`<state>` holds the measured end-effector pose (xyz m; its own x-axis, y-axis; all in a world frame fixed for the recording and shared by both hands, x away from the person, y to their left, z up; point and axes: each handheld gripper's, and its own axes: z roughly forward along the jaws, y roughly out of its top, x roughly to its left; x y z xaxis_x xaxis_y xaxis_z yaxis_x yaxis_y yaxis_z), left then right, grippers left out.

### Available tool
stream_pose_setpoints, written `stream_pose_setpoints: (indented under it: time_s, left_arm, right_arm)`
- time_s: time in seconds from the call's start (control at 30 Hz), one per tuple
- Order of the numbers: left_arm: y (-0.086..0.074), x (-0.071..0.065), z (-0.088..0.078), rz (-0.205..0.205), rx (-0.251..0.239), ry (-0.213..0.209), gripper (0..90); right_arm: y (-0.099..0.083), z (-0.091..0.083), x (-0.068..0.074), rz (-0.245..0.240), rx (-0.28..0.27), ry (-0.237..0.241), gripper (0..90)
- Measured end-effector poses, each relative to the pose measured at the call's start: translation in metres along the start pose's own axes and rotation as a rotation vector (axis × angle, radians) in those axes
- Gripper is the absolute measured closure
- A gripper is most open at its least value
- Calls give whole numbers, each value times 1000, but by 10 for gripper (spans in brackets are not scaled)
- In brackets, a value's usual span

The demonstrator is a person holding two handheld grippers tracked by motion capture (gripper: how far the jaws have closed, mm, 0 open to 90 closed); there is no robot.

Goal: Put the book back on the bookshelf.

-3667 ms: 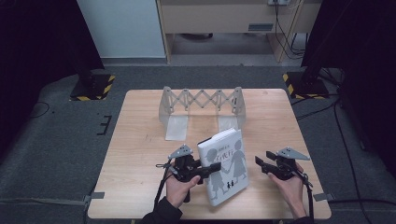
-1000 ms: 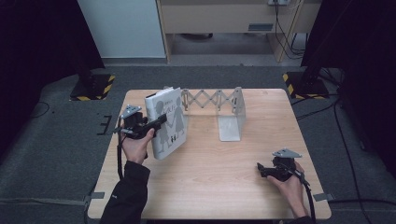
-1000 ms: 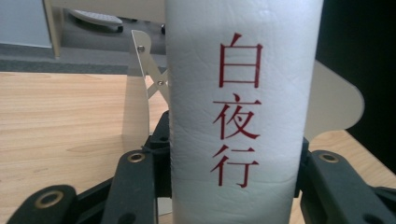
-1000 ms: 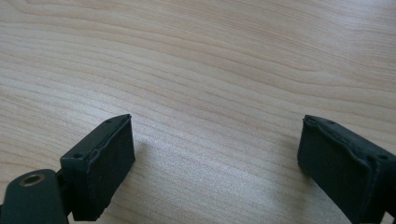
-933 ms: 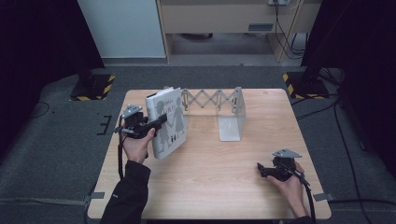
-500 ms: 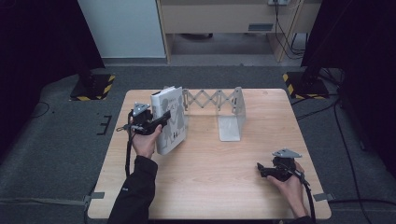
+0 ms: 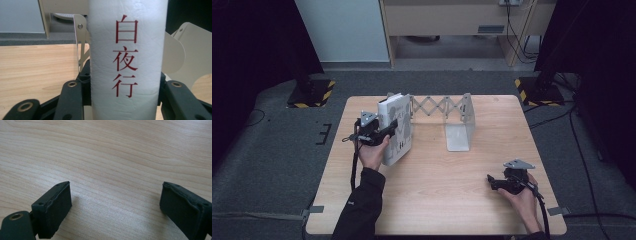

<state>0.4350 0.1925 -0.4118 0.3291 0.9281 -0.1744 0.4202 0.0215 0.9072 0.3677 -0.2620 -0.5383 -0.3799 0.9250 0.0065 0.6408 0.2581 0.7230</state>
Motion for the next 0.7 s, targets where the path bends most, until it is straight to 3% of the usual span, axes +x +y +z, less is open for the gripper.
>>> stream_pose_setpoints:
  time_s: [0.43,0.7]
  left_arm:
    - [-34,-5,-33,57,-3,-7,524]
    - [-48,-12,-42,88,0,3,524]
  right_arm:
    - [0,0,0,0,0,0,107]
    - [0,0,0,0,0,0,107]
